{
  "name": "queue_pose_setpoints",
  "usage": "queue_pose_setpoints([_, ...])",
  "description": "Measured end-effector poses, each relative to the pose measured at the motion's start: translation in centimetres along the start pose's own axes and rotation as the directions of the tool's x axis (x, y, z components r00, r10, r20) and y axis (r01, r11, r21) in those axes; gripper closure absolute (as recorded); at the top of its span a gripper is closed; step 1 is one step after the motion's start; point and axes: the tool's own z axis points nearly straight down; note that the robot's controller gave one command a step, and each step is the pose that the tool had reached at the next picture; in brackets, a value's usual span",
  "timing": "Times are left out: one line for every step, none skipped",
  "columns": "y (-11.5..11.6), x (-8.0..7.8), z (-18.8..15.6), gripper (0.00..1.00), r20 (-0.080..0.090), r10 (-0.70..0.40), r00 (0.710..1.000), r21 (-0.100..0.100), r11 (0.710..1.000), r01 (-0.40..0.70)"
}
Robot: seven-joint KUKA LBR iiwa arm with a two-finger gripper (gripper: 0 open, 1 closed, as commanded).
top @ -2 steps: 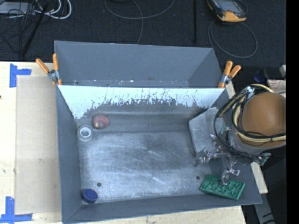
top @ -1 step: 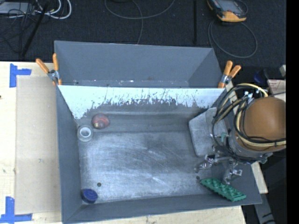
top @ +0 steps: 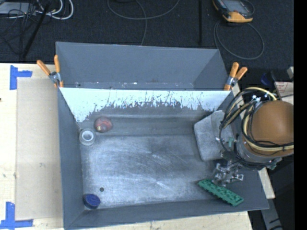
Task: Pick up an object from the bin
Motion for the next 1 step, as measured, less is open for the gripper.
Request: queue_pose_setpoints([2.05, -0.48, -5.13, 1.00, -0.001, 0.185, 0.983, -0.003, 0.983, -0.185])
